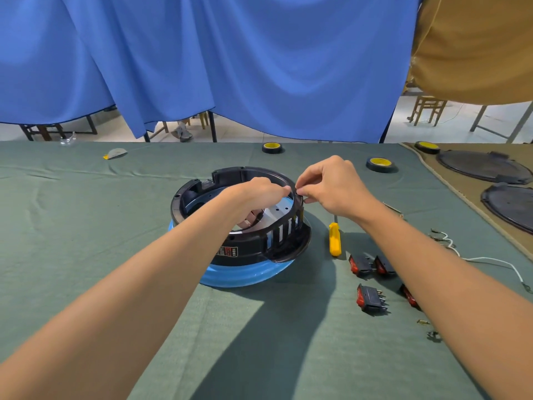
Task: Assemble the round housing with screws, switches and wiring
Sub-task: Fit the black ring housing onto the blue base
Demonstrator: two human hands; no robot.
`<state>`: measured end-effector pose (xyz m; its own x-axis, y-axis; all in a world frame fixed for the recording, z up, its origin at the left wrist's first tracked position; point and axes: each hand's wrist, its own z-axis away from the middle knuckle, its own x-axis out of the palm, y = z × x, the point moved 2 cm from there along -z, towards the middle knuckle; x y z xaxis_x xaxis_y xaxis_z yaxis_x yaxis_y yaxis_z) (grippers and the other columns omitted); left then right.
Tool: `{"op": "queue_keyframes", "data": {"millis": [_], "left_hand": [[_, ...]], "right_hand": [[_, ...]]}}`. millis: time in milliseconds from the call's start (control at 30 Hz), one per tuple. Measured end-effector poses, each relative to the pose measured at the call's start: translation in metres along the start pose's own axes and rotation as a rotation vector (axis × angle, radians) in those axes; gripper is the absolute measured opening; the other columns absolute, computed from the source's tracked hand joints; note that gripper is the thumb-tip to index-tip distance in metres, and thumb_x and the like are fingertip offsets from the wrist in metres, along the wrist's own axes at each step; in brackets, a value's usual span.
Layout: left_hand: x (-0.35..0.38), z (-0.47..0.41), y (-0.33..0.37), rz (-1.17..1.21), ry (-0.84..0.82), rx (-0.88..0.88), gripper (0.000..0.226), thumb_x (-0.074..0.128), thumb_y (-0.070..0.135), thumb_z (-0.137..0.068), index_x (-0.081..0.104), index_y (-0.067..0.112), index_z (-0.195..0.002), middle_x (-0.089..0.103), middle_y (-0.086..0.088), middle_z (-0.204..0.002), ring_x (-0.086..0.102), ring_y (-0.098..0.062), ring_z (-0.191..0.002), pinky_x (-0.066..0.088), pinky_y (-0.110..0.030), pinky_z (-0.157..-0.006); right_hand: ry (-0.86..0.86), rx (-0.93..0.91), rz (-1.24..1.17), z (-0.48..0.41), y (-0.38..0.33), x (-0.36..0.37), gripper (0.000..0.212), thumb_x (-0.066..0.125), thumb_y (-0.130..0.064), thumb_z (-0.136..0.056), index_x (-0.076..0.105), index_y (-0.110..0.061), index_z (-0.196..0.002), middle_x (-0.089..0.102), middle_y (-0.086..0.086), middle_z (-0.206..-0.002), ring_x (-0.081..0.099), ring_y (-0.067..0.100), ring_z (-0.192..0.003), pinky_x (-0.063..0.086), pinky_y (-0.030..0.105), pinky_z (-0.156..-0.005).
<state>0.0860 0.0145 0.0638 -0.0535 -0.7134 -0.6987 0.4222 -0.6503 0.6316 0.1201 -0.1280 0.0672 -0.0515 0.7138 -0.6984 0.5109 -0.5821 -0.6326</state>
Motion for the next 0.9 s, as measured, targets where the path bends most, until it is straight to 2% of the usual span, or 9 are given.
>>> {"op": "queue_keyframes", "data": {"millis": [133,267,400,467,533,633,700,800,900], "left_hand": [[0.001,-0.002,0.000,-0.009,-0.004,0.034,0.036,0.048,0.043,-0.099,0.042,0.015,-0.121,0.050,-0.006,-0.092,0.056,-0.024,-0.083,0.047,-0.040,-0.072],[0.000,-0.001,-0.005,0.036,-0.039,0.063,0.028,0.050,0.032,-0.100,0.041,0.012,-0.116,0.050,-0.009,-0.104,0.055,-0.028,-0.095,0.047,-0.039,-0.077],[-0.003,0.002,-0.007,0.204,-0.060,0.051,0.032,0.045,0.019,-0.101,0.043,0.006,-0.130,0.042,-0.008,-0.081,0.047,-0.024,-0.083,0.041,-0.036,-0.080],[-0.007,0.003,-0.007,0.325,-0.078,0.050,0.038,0.046,0.016,-0.101,0.043,0.003,-0.137,0.040,-0.007,-0.077,0.047,-0.024,-0.079,0.042,-0.031,-0.074],[-0.011,0.004,-0.009,0.437,-0.098,0.030,0.038,0.047,0.016,-0.099,0.045,0.004,-0.136,0.048,-0.009,-0.085,0.049,-0.022,-0.078,0.046,-0.028,-0.072],[-0.013,0.004,-0.013,0.548,-0.124,-0.057,0.020,0.047,0.018,-0.100,0.041,0.006,-0.115,0.049,-0.018,-0.115,0.046,-0.028,-0.101,0.040,-0.038,-0.093],[-0.013,0.003,-0.014,0.595,-0.116,-0.070,0.016,0.047,0.017,-0.099,0.038,0.004,-0.099,0.048,-0.016,-0.112,0.048,-0.028,-0.108,0.039,-0.038,-0.097],[-0.012,0.001,-0.015,0.605,-0.096,-0.053,0.027,0.046,0.016,-0.100,0.035,0.007,-0.077,0.046,-0.011,-0.091,0.045,-0.023,-0.091,0.040,-0.034,-0.096],[-0.012,0.001,-0.014,0.597,-0.119,-0.033,0.019,0.046,0.018,-0.100,0.038,0.006,-0.087,0.045,-0.011,-0.102,0.048,-0.028,-0.103,0.039,-0.037,-0.099]], "right_hand": [[-0.016,0.037,-0.011,0.001,0.000,0.000,0.009,0.071,-0.003,-0.084,0.076,-0.008,-0.088,0.072,0.007,-0.081,0.069,0.011,-0.069,0.056,0.015,-0.062],[-0.019,0.111,-0.082,0.005,0.002,0.000,0.010,0.068,-0.003,-0.083,0.076,-0.009,-0.082,0.072,0.007,-0.083,0.071,0.016,-0.074,0.061,0.027,-0.068],[0.010,0.263,-0.178,0.004,0.000,0.005,0.004,0.070,-0.010,-0.085,0.071,-0.010,-0.089,0.070,0.009,-0.088,0.070,0.021,-0.082,0.061,0.033,-0.065],[-0.047,0.428,-0.307,0.002,-0.002,0.009,0.007,0.068,-0.008,-0.088,0.068,-0.009,-0.095,0.072,0.012,-0.088,0.073,0.021,-0.071,0.060,0.030,-0.057],[-0.060,0.579,-0.415,0.001,-0.005,0.009,0.009,0.066,-0.003,-0.088,0.067,-0.007,-0.096,0.074,0.012,-0.081,0.073,0.019,-0.061,0.056,0.028,-0.048],[-0.070,0.712,-0.494,-0.001,-0.007,0.006,0.013,0.065,0.002,-0.086,0.069,-0.005,-0.096,0.074,0.013,-0.075,0.073,0.022,-0.061,0.056,0.030,-0.049],[-0.084,0.757,-0.518,-0.002,-0.009,0.004,0.014,0.064,0.005,-0.086,0.069,-0.003,-0.096,0.074,0.016,-0.076,0.073,0.024,-0.062,0.056,0.031,-0.048],[-0.107,0.760,-0.462,-0.003,-0.013,0.003,0.014,0.064,0.007,-0.085,0.069,-0.001,-0.096,0.073,0.018,-0.082,0.072,0.024,-0.060,0.056,0.030,-0.047],[-0.109,0.750,-0.438,-0.004,-0.017,0.003,0.015,0.064,0.008,-0.085,0.069,0.000,-0.095,0.073,0.018,-0.078,0.072,0.024,-0.058,0.055,0.029,-0.046]]}}
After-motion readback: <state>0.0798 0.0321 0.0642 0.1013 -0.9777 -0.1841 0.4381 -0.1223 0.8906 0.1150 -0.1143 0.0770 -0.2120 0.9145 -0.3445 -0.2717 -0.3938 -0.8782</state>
